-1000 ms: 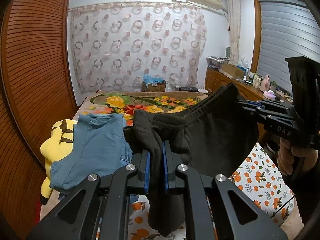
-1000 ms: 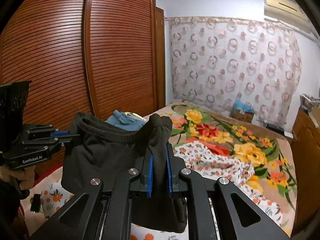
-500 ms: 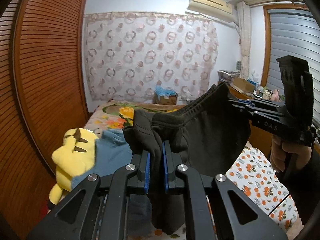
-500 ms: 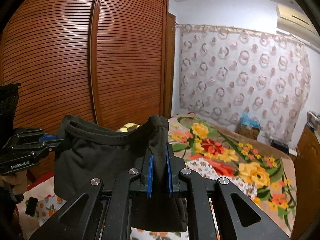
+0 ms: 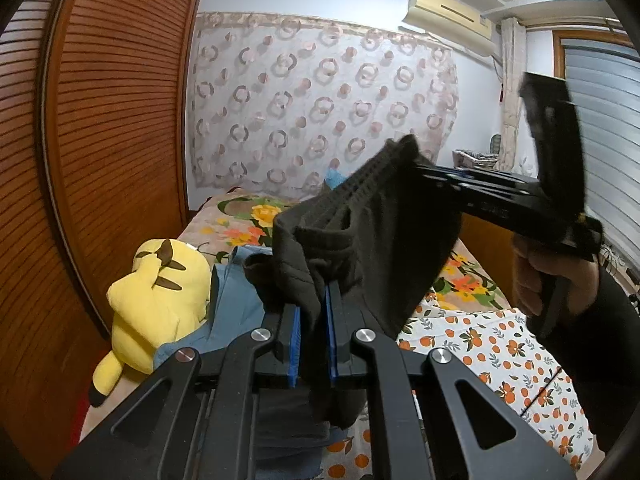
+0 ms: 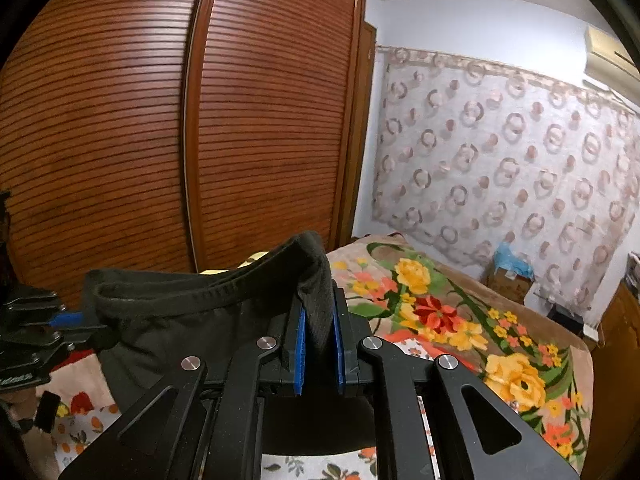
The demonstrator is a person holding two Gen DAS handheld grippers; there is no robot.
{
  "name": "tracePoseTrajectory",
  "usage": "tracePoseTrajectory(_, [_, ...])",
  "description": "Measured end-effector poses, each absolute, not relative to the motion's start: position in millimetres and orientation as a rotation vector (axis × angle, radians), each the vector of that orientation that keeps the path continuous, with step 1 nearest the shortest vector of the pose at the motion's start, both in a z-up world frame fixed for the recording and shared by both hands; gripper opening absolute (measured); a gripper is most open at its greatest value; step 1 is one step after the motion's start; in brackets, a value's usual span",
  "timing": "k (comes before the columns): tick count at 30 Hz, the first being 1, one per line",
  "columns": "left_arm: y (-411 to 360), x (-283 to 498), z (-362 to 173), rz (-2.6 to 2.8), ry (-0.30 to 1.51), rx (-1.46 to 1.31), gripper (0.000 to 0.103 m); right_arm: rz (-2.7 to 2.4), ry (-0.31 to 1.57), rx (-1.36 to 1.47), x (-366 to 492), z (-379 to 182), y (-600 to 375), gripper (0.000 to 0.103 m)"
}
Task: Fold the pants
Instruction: 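Lift the folded garment with both grippers and carry it to the jeans stack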
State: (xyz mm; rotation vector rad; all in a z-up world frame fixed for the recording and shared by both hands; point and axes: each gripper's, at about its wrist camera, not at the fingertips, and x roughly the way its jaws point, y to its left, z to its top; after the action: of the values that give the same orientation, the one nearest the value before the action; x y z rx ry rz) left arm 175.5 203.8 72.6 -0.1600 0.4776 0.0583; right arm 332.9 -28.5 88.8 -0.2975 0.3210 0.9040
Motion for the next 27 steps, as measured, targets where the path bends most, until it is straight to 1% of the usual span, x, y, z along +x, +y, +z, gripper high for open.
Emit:
tracePoseTrajectory(8, [208, 162, 69, 0.082, 0.489, -0.202, 0.011, 0.973, 0.326, -0.321, 358, 80, -5, 0.011])
tracePoseTrajectory(15, [217, 162, 53, 0.163, 0.528, -0.203, 0.012, 1.042, 0.371, -0.322, 384, 61, 12, 0.011])
tracePoseTrajectory(27, [233, 163, 29, 0.225, 0.589, -0.232, 0.011, 1.111, 0.431, -0.365, 413, 47, 48, 0.011])
